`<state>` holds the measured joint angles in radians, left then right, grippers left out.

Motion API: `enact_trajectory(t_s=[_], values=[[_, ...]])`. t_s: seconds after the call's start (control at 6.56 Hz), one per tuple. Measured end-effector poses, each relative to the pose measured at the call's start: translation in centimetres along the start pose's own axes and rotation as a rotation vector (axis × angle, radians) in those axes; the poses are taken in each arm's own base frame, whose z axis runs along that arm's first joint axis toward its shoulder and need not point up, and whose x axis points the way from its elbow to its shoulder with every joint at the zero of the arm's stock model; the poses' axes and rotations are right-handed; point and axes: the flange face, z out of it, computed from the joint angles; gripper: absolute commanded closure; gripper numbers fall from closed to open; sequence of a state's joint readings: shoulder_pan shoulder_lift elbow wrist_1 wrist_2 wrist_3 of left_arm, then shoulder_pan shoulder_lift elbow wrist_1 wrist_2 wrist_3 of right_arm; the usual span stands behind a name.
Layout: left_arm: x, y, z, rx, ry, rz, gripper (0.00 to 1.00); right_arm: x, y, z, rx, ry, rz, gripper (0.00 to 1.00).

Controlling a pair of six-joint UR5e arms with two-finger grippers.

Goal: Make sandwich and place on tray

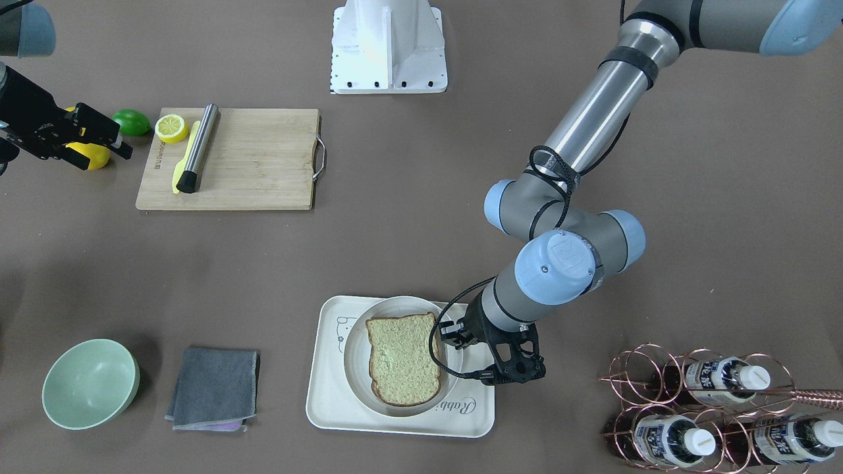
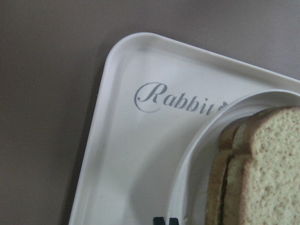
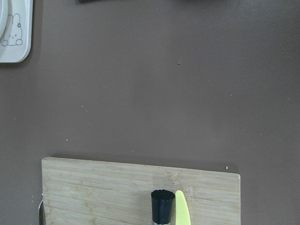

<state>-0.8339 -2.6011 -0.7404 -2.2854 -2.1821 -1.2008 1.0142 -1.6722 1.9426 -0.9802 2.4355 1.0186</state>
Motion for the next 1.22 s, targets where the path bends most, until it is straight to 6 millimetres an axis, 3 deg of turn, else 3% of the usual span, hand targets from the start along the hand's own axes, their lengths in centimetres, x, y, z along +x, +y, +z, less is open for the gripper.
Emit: enact_trajectory(t_s=[0.31,0.46,0.92,1.22], values=[[-0.1,0.3,-0.3,0.016,0.009,-0.011,0.04,-0.3,0.2,0.1,-0.005,-0.003,-0.005,0.01],[-1.0,1.8,-1.6,0.027,0.039,-0.035,0.04,-0.6,0.3,0.0,-0.008,-0.009,-0.01,0.0],[-5.0,8.6,-8.4,0.017,0.03,-0.113,0.04,-0.5,0.7,0.0,-0.02,-0.012,-0.019,0.0],[-9.6,14.0,-14.5,0.012,-0.025,-0.106,0.04,0.3,0.5,0.3,-0.012,0.006,-0.027,0.0]])
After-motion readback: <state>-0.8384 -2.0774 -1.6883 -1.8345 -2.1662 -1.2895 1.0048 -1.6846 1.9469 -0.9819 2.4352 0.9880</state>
